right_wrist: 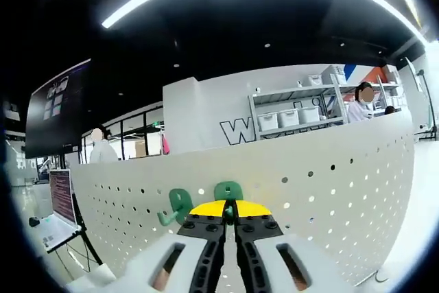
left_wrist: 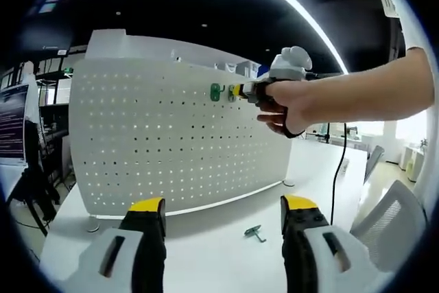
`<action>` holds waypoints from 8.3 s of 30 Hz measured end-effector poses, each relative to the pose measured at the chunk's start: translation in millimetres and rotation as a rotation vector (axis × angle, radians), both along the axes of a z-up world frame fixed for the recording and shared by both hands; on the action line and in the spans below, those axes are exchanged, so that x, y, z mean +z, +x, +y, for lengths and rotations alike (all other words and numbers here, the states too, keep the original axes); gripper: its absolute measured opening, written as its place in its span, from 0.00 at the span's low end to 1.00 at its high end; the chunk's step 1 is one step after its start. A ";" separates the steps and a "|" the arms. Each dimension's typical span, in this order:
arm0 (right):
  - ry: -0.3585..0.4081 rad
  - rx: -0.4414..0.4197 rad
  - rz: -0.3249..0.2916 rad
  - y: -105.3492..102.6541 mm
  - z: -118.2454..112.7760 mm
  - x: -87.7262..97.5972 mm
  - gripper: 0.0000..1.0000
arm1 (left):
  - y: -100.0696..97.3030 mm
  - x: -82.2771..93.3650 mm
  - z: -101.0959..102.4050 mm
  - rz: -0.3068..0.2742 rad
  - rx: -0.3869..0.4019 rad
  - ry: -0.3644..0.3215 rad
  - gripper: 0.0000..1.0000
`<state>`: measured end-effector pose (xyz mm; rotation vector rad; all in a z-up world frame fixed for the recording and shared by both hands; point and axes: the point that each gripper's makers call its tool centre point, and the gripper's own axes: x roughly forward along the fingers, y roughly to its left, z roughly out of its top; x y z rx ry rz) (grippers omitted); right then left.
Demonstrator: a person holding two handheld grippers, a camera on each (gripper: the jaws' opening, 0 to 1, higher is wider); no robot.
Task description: Insert the hook assembly into the mounting plate slot until the hook locks in place.
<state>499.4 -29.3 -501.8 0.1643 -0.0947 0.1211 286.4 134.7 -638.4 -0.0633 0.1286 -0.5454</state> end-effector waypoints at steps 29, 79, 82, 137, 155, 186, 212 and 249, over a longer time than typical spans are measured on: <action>-0.054 0.028 0.040 -4.2 11.6 3.0 0.16 | -0.5 3.2 -0.3 -0.012 -0.001 -0.012 0.69; -0.088 0.429 0.026 -72.1 0.3 -32.2 0.41 | -1.3 7.9 1.7 -0.037 0.014 -0.001 0.70; -0.093 0.438 0.023 -76.3 0.4 -32.0 0.41 | -1.9 8.4 1.2 -0.038 0.012 -0.001 0.70; -0.176 0.536 0.051 -162.3 -25.1 -79.5 0.46 | -3.1 8.7 -1.6 -0.032 -0.001 0.009 0.71; -0.197 0.551 0.072 -186.4 -38.9 -98.3 0.47 | -4.2 9.2 -0.3 -0.026 -0.001 0.008 0.71; -0.171 0.515 0.092 -215.6 -59.0 -117.8 0.49 | -4.7 8.0 -0.2 -0.017 -0.005 0.007 0.72; -0.155 0.481 0.103 -218.9 -72.8 -123.4 0.49 | -4.4 6.9 -1.7 -0.011 -0.011 0.010 0.72; -0.150 0.472 0.108 -218.1 -74.7 -124.1 0.49 | 0.1 8.7 -1.8 -0.016 -0.018 0.031 0.71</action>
